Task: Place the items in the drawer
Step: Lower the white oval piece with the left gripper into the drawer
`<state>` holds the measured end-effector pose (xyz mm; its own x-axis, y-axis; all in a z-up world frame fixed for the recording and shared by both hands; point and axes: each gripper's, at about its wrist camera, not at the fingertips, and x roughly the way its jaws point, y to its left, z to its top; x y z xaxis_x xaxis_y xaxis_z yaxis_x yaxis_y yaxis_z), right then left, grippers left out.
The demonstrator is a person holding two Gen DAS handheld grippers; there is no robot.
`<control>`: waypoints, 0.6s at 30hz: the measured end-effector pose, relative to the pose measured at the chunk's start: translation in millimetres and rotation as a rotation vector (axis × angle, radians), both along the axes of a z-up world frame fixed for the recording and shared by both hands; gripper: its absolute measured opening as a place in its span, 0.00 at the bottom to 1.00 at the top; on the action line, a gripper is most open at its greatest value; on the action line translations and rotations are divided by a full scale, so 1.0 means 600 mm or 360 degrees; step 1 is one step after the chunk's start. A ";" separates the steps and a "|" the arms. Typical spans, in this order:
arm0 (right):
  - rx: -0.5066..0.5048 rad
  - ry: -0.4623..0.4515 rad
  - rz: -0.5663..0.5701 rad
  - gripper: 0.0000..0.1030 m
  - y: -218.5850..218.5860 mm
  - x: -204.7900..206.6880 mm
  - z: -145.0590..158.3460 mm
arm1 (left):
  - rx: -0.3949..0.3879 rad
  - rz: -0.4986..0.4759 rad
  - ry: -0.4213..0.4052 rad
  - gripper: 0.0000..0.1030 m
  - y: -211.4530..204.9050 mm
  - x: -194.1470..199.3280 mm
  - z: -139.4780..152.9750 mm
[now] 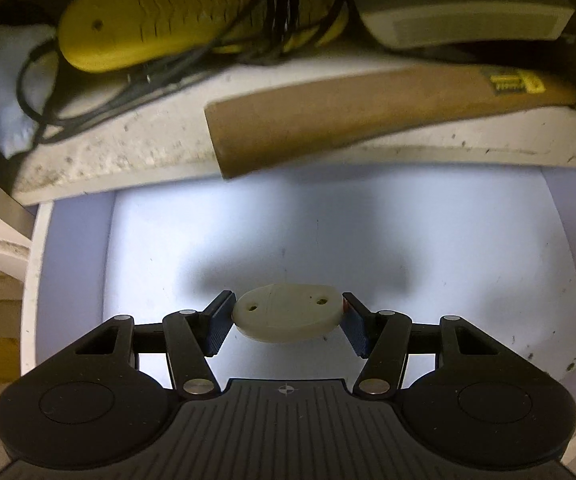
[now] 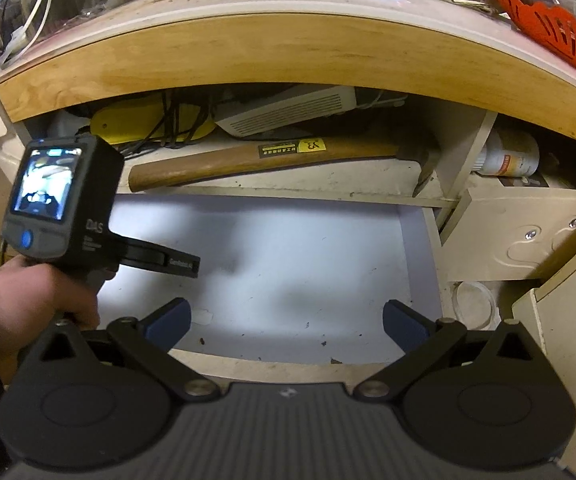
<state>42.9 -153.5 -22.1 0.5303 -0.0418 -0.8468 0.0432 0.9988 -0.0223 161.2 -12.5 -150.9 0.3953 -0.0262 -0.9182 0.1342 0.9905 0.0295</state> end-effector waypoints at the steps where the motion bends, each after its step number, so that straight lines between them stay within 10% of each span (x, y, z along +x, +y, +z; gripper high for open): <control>1: 0.0001 0.0002 0.0000 1.00 0.000 0.000 0.000 | -0.0005 0.0004 0.0015 0.54 0.001 0.002 -0.003; 18: 0.0013 0.0012 -0.0009 1.00 0.000 0.001 -0.002 | 0.0032 -0.0036 0.0099 0.54 0.002 -0.001 -0.014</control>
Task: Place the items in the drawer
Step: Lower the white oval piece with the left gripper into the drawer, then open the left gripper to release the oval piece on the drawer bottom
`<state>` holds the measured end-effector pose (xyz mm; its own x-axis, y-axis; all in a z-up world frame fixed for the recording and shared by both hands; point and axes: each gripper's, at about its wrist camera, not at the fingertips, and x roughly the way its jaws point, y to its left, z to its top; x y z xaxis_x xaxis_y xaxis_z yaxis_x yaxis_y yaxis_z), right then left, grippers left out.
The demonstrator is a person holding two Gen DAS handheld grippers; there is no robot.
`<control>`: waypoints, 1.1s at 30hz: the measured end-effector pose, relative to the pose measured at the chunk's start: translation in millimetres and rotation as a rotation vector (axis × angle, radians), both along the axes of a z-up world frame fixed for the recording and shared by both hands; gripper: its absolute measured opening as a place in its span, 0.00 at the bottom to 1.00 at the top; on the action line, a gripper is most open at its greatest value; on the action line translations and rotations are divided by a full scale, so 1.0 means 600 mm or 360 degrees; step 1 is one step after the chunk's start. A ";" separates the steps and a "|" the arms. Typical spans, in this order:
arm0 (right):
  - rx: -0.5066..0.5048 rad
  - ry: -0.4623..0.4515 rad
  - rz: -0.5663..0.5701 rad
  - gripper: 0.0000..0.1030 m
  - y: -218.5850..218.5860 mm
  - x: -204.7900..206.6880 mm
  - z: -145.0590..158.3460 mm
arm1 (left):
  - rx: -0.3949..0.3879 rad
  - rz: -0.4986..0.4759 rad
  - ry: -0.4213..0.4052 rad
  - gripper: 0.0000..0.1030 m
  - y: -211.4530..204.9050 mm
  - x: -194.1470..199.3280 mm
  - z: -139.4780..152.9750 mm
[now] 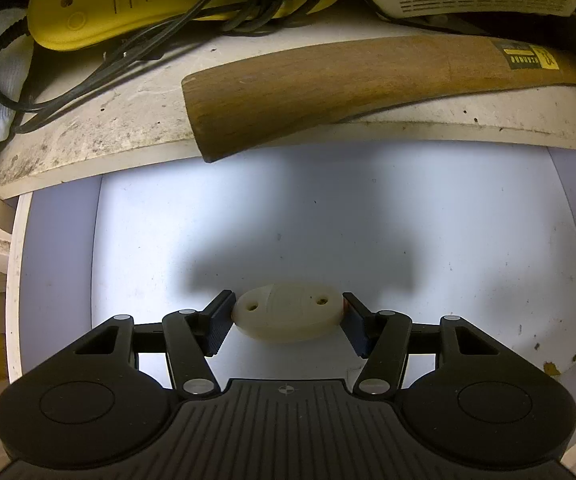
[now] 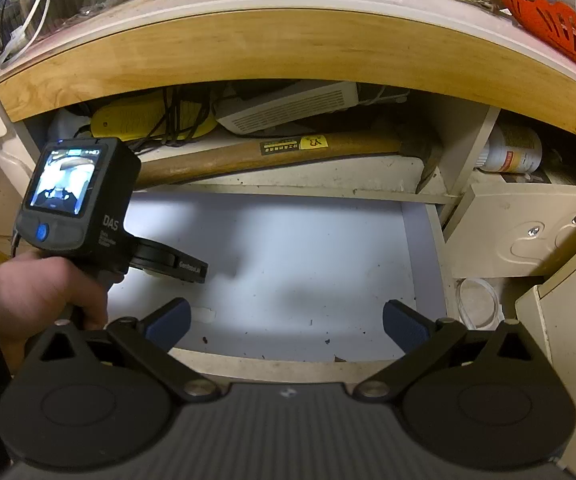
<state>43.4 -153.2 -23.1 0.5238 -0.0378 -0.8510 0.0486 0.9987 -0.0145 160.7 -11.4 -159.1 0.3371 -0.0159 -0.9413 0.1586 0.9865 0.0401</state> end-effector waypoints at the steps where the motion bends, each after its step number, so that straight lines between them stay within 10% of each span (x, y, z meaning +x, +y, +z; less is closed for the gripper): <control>1: 0.0001 0.0001 -0.0001 1.00 0.000 0.000 0.000 | 0.0011 -0.0008 0.0000 0.54 -0.001 -0.002 0.000; 6: 0.0003 0.0004 -0.0004 1.00 0.000 0.000 0.000 | 0.0020 0.0003 0.0006 0.55 0.001 -0.007 0.000; 17: 0.0009 0.0010 -0.0010 1.00 -0.001 0.001 -0.001 | -0.0046 0.0104 0.0022 0.97 0.023 -0.014 0.006; 33: -0.0007 0.0010 -0.0004 1.00 0.000 0.002 -0.004 | -0.0063 0.0079 -0.0032 0.97 0.038 -0.043 0.026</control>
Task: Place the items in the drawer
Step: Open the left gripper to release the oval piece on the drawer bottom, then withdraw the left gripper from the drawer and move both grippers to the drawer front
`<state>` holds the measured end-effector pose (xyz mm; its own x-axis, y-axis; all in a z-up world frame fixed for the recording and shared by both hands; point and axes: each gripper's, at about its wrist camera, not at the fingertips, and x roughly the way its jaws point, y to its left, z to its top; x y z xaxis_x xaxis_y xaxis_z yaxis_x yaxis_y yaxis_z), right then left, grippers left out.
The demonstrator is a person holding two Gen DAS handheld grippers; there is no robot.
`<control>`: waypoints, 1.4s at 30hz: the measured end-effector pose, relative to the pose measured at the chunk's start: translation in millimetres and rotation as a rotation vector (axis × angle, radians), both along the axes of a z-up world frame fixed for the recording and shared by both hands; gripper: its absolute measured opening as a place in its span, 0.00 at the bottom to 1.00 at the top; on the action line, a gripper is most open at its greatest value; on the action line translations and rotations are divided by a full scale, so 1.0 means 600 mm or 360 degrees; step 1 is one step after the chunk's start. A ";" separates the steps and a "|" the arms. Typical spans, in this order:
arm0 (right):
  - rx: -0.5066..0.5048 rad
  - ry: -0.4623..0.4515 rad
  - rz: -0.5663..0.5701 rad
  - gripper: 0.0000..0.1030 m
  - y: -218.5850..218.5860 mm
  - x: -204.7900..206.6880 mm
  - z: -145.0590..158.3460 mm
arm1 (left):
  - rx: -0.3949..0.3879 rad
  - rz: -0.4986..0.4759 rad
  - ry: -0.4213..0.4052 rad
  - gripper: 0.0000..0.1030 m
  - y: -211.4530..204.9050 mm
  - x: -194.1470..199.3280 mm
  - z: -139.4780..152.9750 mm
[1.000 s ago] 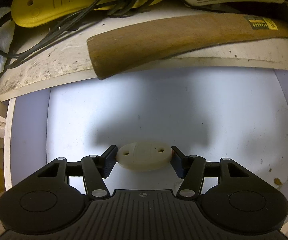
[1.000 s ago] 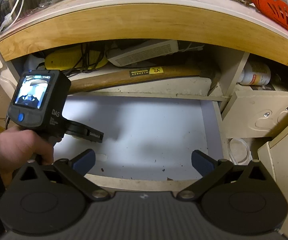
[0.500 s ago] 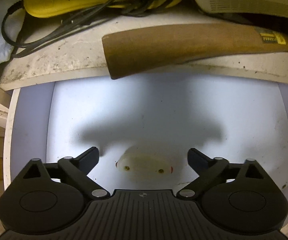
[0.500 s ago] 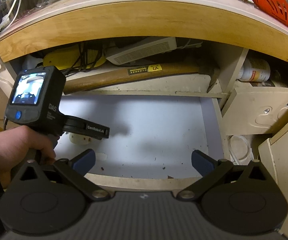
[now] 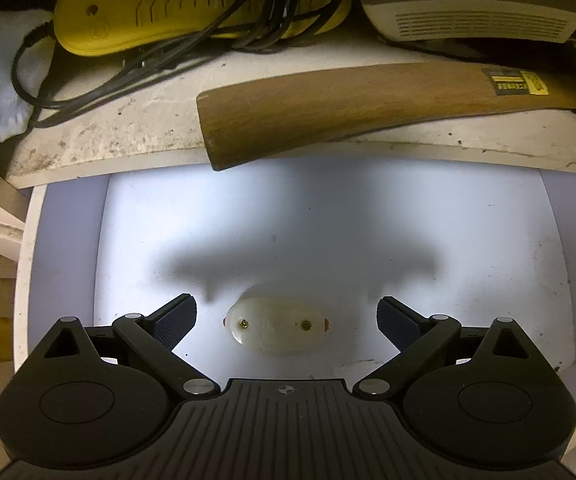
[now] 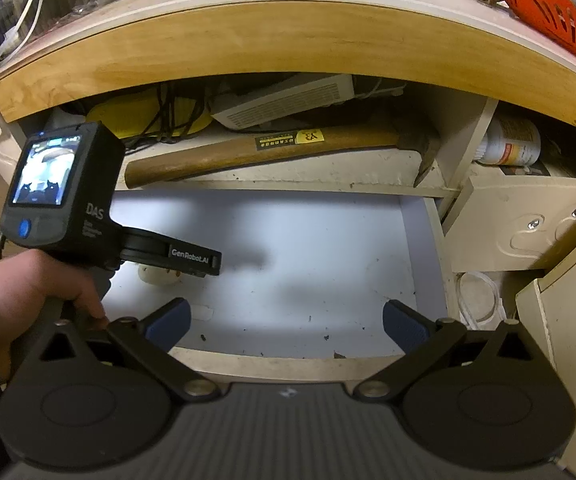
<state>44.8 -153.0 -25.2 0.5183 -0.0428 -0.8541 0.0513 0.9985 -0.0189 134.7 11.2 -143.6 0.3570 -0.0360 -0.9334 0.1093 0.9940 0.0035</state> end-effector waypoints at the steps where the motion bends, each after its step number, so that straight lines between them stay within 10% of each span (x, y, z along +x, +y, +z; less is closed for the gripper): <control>1: -0.0003 -0.0002 0.0001 1.00 0.000 0.000 0.000 | 0.0005 -0.0005 -0.0007 0.97 0.001 -0.003 0.003; 42: -0.0043 -0.0042 -0.0056 1.00 -0.024 -0.001 0.011 | -0.0038 -0.0048 -0.0430 0.97 -0.038 -0.162 0.220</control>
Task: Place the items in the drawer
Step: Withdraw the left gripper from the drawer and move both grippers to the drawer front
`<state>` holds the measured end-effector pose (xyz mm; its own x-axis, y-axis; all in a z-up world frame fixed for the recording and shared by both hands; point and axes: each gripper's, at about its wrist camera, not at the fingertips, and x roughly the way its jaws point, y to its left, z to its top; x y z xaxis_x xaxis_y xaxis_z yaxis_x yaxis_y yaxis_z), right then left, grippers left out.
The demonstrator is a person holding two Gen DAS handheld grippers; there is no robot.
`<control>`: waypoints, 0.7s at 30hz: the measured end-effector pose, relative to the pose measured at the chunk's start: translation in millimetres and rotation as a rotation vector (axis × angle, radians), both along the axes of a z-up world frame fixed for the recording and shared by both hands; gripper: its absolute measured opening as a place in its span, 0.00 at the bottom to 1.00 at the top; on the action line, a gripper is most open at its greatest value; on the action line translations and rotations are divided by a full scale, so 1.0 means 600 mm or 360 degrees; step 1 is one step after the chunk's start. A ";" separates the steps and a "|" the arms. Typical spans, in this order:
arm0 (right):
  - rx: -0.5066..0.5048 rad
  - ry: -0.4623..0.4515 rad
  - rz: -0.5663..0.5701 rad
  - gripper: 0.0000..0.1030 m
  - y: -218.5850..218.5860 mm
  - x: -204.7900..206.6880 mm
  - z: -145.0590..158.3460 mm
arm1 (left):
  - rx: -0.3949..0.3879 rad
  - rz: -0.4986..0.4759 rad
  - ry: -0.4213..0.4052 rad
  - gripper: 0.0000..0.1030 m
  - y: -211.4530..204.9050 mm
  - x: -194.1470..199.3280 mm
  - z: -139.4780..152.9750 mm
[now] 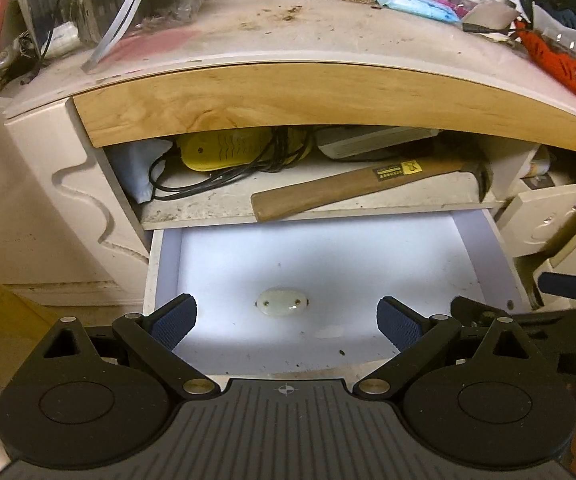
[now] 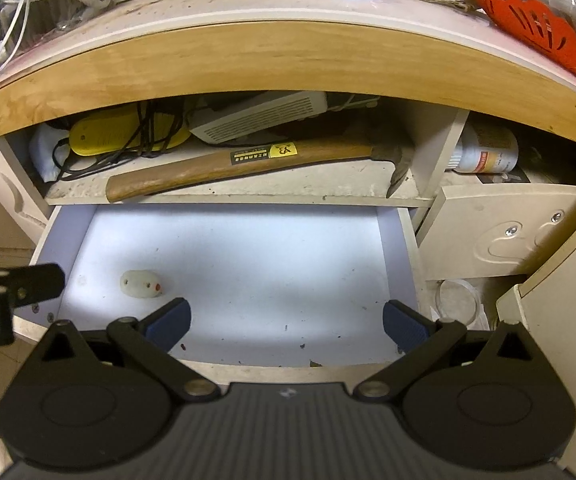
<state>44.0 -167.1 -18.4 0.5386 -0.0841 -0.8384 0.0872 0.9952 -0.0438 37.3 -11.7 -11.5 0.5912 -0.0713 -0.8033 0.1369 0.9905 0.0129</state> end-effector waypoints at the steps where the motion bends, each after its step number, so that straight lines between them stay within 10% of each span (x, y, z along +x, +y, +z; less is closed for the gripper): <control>1: -0.0001 0.0001 0.0000 1.00 0.000 0.000 0.000 | 0.0000 0.0000 -0.0003 0.97 -0.001 -0.001 0.001; 21: -0.0022 0.0130 0.0026 1.00 0.001 -0.011 -0.020 | 0.0055 0.0016 0.0218 0.97 0.008 0.011 -0.066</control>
<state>37.7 -166.7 -30.3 0.4700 -0.0878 -0.8783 0.0667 0.9957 -0.0638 44.2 -6.7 -51.3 0.4761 -0.0368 -0.8786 0.1300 0.9911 0.0290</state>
